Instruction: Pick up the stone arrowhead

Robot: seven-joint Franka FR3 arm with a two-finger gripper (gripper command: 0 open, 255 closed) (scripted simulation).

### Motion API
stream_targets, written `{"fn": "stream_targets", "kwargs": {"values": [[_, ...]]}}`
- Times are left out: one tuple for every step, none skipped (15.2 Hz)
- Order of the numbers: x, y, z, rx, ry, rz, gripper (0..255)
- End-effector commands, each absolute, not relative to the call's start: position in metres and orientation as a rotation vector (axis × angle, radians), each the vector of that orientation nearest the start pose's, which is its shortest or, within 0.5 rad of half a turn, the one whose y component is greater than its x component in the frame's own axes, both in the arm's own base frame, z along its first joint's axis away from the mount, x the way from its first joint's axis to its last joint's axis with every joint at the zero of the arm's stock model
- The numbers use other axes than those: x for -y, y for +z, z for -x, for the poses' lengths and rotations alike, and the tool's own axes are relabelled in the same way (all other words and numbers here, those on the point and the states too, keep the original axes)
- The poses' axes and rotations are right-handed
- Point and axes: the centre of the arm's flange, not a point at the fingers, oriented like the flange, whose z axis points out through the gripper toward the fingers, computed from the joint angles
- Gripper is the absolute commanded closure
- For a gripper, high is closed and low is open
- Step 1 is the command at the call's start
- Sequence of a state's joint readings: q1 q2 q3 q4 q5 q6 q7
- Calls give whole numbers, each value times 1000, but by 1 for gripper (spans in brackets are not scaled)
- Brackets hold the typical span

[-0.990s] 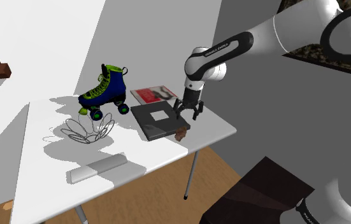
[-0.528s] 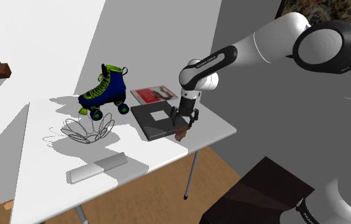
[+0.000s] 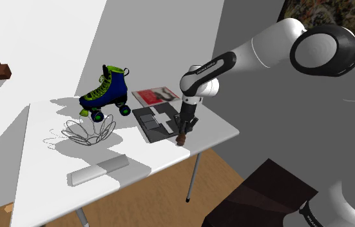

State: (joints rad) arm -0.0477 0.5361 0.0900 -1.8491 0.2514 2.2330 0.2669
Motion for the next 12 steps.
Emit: {"fn": "stream_targets", "kwargs": {"values": [[-30,220,-626,-590,280,2864,255],[-30,220,-627,-590,280,2864,255],[-30,220,-626,-590,280,2864,255],[-30,220,-626,-590,280,2864,255],[-30,221,-627,-590,280,2864,255],[-31,220,-626,-590,280,2864,255],[-30,221,-625,-589,280,2864,255],[-30,227,-625,-590,280,2864,255],[-30,232,-625,-590,280,2864,255],[-30,237,-625,-590,280,2864,255],[-30,242,-625,-589,280,2864,255],[-30,248,-625,-589,280,2864,255]]}}
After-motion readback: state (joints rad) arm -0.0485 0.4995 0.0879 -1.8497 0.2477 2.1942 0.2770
